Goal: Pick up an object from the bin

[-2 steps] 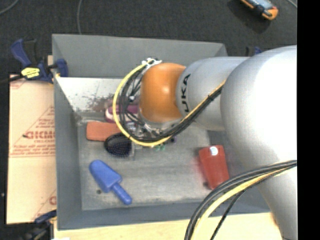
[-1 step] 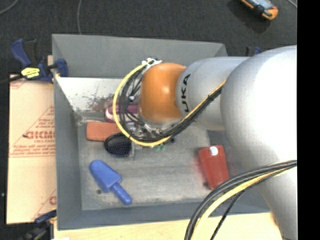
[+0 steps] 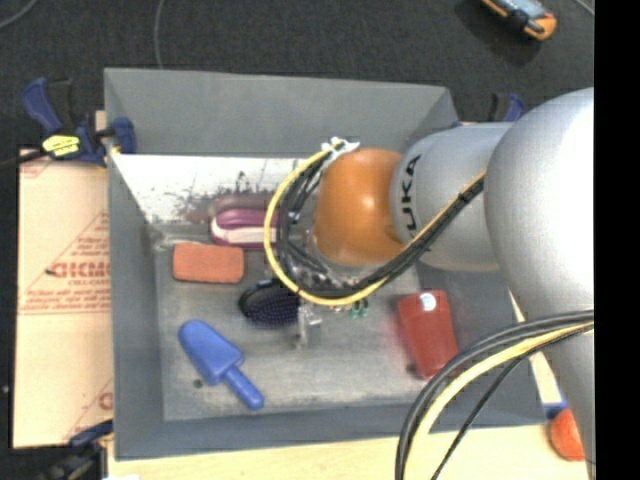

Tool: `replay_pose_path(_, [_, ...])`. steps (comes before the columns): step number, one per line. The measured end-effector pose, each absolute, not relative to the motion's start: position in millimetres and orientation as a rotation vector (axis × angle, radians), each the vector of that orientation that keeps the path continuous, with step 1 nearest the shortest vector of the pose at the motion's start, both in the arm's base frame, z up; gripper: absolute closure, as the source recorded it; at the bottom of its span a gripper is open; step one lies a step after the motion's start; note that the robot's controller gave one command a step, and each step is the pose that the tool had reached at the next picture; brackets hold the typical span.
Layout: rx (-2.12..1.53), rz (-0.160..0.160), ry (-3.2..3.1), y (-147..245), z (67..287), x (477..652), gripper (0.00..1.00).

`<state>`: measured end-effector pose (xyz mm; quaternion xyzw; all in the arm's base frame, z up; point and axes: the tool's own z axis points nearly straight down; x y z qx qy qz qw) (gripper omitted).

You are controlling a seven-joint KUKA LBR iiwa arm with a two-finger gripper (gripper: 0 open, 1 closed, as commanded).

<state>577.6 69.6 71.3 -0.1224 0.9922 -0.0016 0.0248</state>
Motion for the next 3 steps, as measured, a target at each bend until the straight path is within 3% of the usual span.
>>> replay_pose_path(1, [-0.376,-0.004,3.07,69,71,577.3,1.0])
replay_pose_path(2, [-0.375,-0.004,3.07,69,71,577.3,1.0])
replay_pose_path(3, [-0.384,-0.006,3.073,74,175,575.4,1.0])
